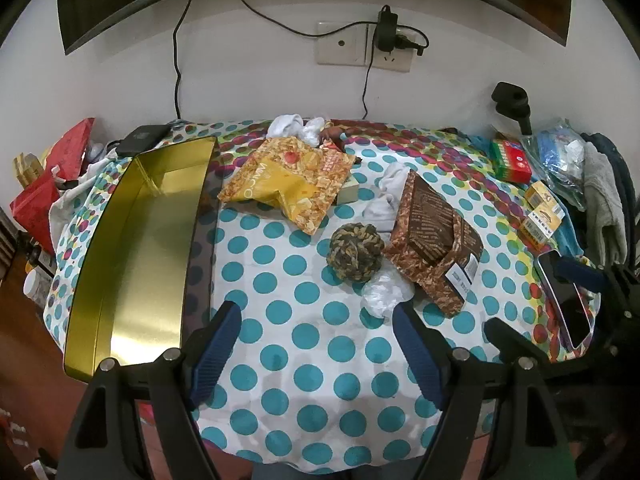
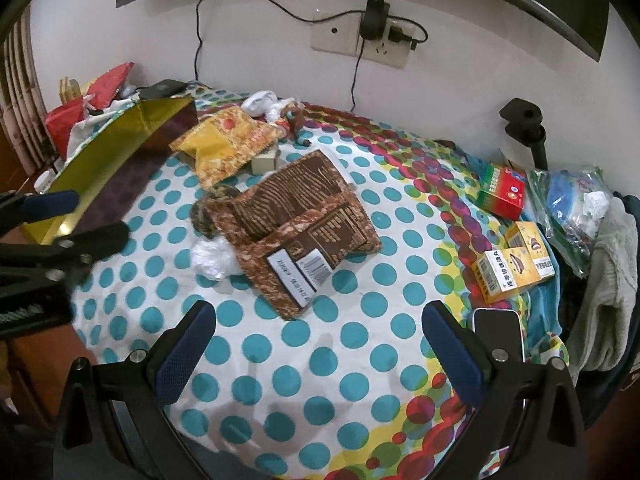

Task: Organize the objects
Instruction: 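Grasp the brown snack bag with the right tool while the left tool reaches the knitted ball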

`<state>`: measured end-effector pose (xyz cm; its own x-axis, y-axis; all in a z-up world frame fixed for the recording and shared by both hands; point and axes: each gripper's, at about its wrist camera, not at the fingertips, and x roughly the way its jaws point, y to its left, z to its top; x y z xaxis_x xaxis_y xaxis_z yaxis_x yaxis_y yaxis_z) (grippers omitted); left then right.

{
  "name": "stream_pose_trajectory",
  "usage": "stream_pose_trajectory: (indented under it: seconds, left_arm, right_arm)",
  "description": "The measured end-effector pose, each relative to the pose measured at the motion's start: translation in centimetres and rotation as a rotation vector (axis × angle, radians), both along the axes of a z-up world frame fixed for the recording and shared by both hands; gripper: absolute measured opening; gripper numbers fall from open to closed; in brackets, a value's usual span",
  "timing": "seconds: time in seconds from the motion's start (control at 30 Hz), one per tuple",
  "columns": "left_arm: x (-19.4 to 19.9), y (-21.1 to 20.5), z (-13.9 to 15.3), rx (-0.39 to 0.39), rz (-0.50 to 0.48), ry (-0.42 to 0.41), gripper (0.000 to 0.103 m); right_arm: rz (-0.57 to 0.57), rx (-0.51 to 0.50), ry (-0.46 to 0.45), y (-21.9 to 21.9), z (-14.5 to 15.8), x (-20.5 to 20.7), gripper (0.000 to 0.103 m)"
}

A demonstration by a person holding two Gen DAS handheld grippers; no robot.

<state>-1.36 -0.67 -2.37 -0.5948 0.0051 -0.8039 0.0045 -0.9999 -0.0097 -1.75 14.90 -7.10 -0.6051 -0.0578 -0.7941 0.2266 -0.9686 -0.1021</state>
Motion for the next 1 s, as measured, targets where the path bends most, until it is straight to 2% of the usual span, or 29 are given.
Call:
stream_pose_trajectory:
  seconds: [0.17,0.3,0.47,0.6,0.67,0.73,1.0]
  left_arm:
    - [-0.2,-0.2,-0.8,-0.039,-0.005,-0.004,0.080]
    - [-0.3,-0.3,-1.6,-0.019,-0.018,-0.016,0.080]
    - [-0.4,-0.7,-2.5,0.017,-0.021,-0.038,0.080]
    - [-0.5,-0.8,-2.7,0.015,-0.030,-0.033,0.080]
    - [-0.5,-0.8,-2.9,0.008,-0.037,-0.030,0.080]
    - [-0.6,-0.7,-3.1,0.005,-0.040,-0.037,0.080]
    - [-1.3,-0.7,-4.0,0.017,-0.045,-0.061,0.080]
  right_arm:
    - [0.001,0.008,0.004,0.2,-1.4,-1.0,0.102]
    - [0.026,0.026,0.029,-0.3,-2.4,-1.6,0.102]
    - [0.079,0.115,0.080,-2.0,-3.6,-2.1,0.102]
    - [0.123,0.198,0.122,-3.4,-4.6,-2.6,0.101]
    - [0.133,0.238,0.135,-3.9,-5.1,-3.1,0.097]
    - [0.156,0.279,0.140,-4.5,-5.8,-3.6,0.078]
    - [0.166,0.378,0.189,-5.3,-7.4,-4.9,0.078]
